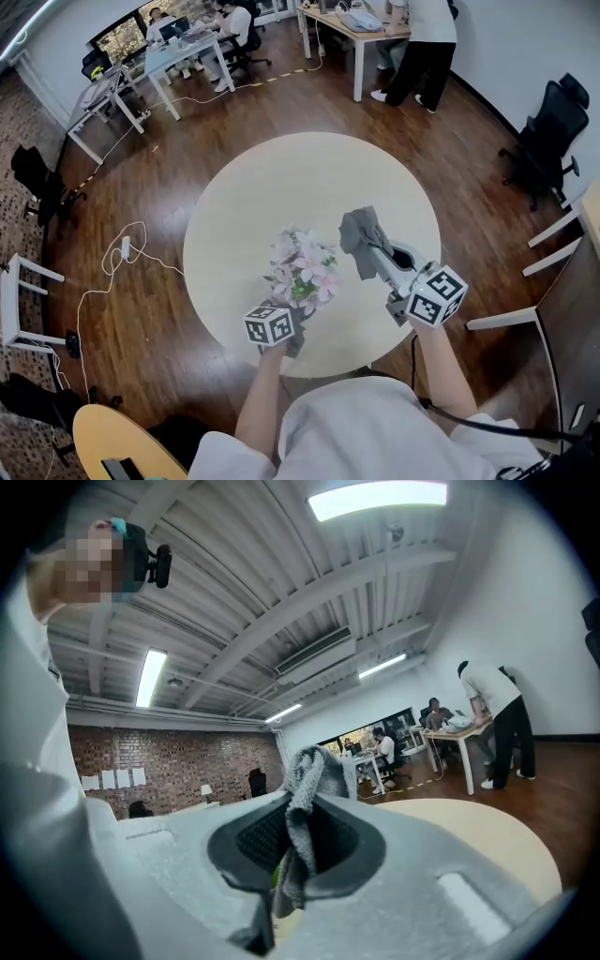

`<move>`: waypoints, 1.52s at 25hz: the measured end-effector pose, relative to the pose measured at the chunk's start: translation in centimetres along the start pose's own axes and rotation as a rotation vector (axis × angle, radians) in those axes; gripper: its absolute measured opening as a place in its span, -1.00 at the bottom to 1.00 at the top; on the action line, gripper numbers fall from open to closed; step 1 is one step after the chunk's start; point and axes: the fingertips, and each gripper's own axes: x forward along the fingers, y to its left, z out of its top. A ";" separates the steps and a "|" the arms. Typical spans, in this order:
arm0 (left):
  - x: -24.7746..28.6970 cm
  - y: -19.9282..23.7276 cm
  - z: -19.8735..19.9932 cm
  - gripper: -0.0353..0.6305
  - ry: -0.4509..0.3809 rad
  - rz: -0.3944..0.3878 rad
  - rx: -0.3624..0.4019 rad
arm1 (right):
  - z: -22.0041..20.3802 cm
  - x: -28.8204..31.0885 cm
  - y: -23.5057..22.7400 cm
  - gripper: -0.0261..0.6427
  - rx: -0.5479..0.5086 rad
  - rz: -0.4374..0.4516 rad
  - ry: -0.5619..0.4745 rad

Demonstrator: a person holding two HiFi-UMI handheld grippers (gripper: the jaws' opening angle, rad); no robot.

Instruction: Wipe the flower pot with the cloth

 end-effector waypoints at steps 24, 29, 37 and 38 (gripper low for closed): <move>1.9 9.4 -10.4 0.91 0.169 0.309 0.308 | -6.3 -3.3 -0.9 -0.90 0.093 -0.100 0.137; -4.4 6.3 -9.0 0.75 0.038 0.402 0.271 | -6.6 -4.1 0.0 -0.90 0.079 -0.039 0.110; -13.6 -6.4 1.5 0.66 -0.337 0.511 0.395 | -4.7 -6.4 2.4 -0.90 -0.131 -0.012 0.005; -14.6 -7.7 2.8 0.66 -0.382 0.514 0.405 | -4.5 -6.4 3.0 -0.90 -0.143 0.000 -0.014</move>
